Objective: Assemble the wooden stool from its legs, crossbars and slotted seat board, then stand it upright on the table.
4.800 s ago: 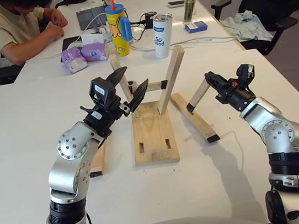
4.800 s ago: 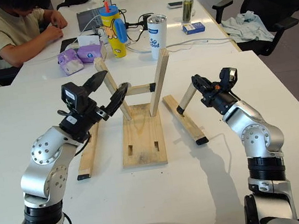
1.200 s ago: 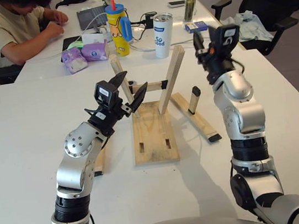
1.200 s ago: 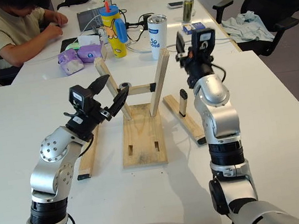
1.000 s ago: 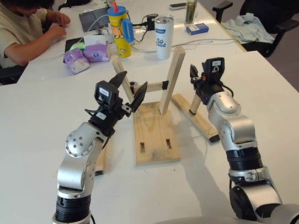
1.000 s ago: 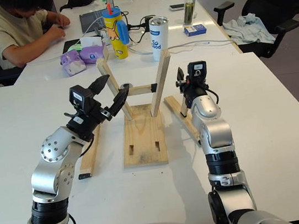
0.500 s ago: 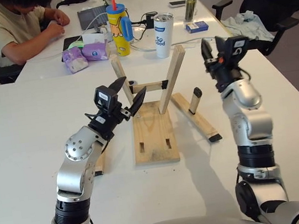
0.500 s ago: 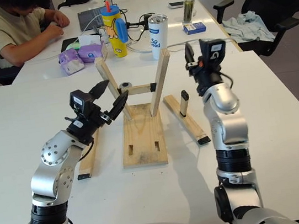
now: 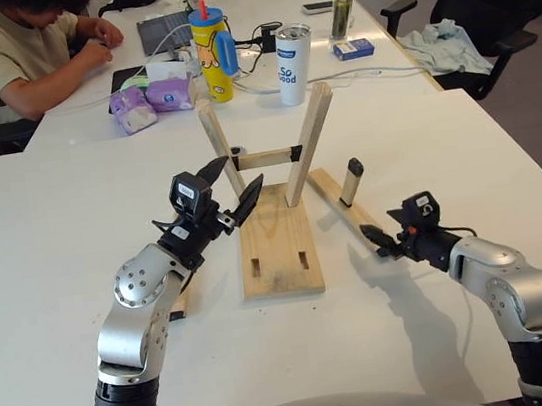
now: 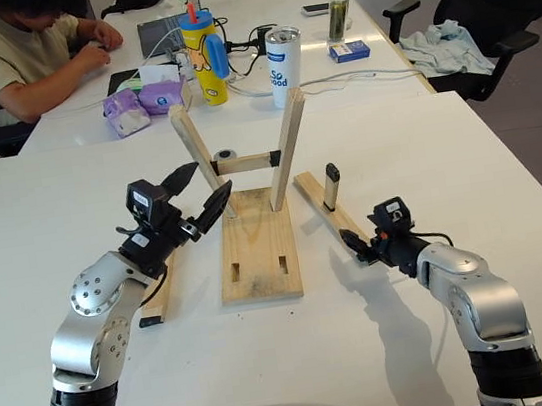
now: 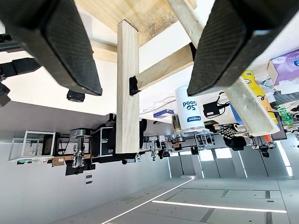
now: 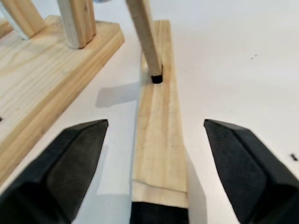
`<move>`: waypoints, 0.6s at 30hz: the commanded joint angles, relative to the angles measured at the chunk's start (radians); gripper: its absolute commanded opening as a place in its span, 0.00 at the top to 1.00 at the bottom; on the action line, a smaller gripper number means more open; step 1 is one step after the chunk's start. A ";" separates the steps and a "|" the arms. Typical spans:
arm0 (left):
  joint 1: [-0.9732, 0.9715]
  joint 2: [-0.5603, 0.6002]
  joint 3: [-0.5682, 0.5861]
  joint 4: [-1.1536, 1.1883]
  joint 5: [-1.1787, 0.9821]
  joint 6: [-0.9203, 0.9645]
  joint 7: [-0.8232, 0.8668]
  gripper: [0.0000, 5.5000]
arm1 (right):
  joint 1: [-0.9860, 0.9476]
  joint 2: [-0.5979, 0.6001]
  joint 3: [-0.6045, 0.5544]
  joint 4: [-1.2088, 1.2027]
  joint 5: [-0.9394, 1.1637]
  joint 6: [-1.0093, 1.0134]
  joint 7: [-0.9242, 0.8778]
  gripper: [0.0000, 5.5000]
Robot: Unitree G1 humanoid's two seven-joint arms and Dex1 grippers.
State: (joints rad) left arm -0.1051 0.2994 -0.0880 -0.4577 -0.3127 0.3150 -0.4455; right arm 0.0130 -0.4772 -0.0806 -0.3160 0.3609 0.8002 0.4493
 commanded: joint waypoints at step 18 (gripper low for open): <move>-0.012 0.012 0.009 0.020 -0.011 0.033 -0.010 0.38 | -0.120 0.039 0.079 0.207 -0.098 -0.064 -0.048 0.63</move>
State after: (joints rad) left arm -0.1112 0.3013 -0.0914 -0.4446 -0.3126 0.3182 -0.4530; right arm -0.0943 -0.4636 0.0209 -0.1316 0.2712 0.7595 0.4244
